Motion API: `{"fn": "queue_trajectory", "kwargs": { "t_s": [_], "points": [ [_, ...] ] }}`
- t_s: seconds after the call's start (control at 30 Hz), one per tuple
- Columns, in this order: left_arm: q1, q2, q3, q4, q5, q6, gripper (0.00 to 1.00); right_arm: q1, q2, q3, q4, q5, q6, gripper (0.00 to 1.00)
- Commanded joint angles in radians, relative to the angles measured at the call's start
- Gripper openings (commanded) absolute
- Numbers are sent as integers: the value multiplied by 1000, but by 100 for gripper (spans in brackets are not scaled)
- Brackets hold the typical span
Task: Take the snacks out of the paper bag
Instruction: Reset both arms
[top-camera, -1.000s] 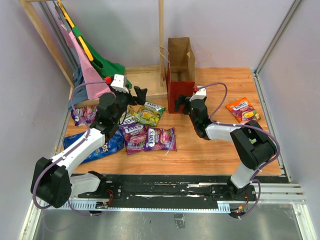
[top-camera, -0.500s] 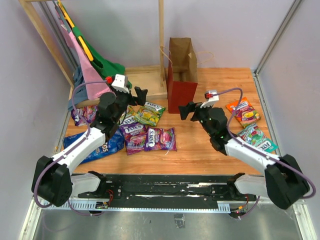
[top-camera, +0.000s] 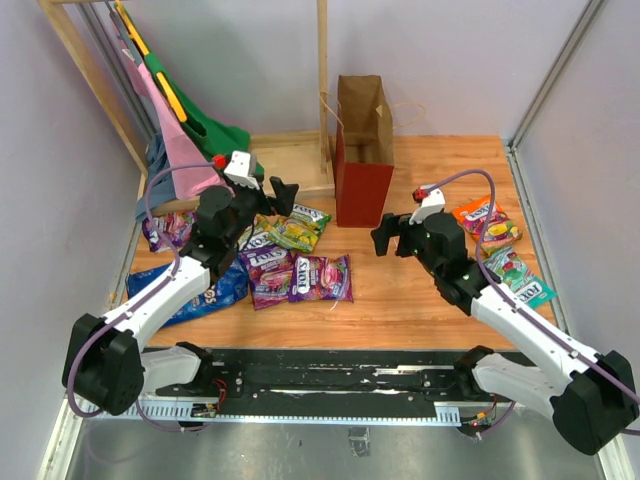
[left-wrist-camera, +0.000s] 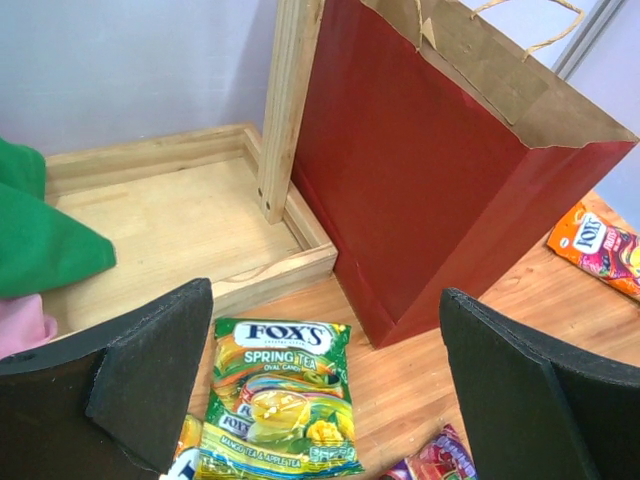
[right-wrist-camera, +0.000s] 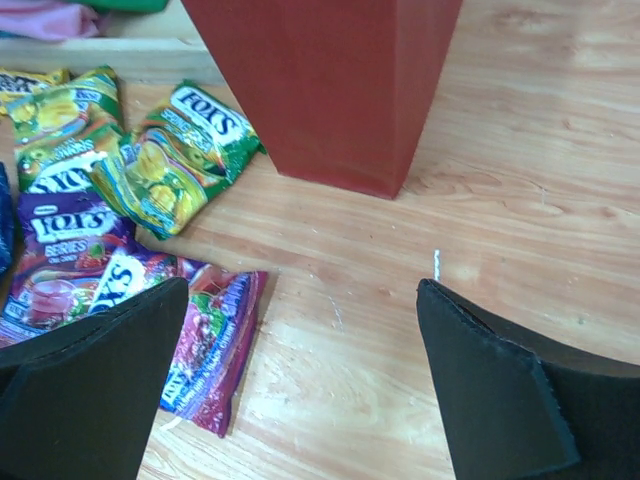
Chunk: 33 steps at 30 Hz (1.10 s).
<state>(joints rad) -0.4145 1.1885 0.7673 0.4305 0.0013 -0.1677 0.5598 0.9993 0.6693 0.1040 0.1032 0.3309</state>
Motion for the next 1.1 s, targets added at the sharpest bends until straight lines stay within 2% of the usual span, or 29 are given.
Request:
{"fn": "queue_trajectory", "kwargs": {
  "t_s": [0.0, 0.27, 0.47, 0.53, 0.67, 0.73, 0.87, 1.07],
  "points": [
    [6, -36, -5, 8, -1, -12, 100, -17, -25, 24, -132, 71, -32, 98],
    [9, -41, -27, 39, 30, -15, 100, -17, -97, -78, -78, 255, -32, 98],
    [123, -32, -34, 84, 328, -166, 100, -17, -126, -71, -95, 238, -29, 98],
    [179, -64, -47, 74, 363, -206, 100, -16, -145, -71, -104, 233, -31, 98],
    [247, -183, -70, -11, 331, -225, 100, -17, -191, -83, -112, 242, -29, 98],
    [249, -229, -67, -60, 283, -234, 100, -16, -210, -83, -112, 241, -38, 98],
    [249, -277, -64, -79, 289, -277, 100, -16, -216, -69, -126, 256, -60, 98],
    [248, -336, -92, -139, 223, -231, 100, -16, -202, -68, -133, 256, -62, 98]
  ]
}}
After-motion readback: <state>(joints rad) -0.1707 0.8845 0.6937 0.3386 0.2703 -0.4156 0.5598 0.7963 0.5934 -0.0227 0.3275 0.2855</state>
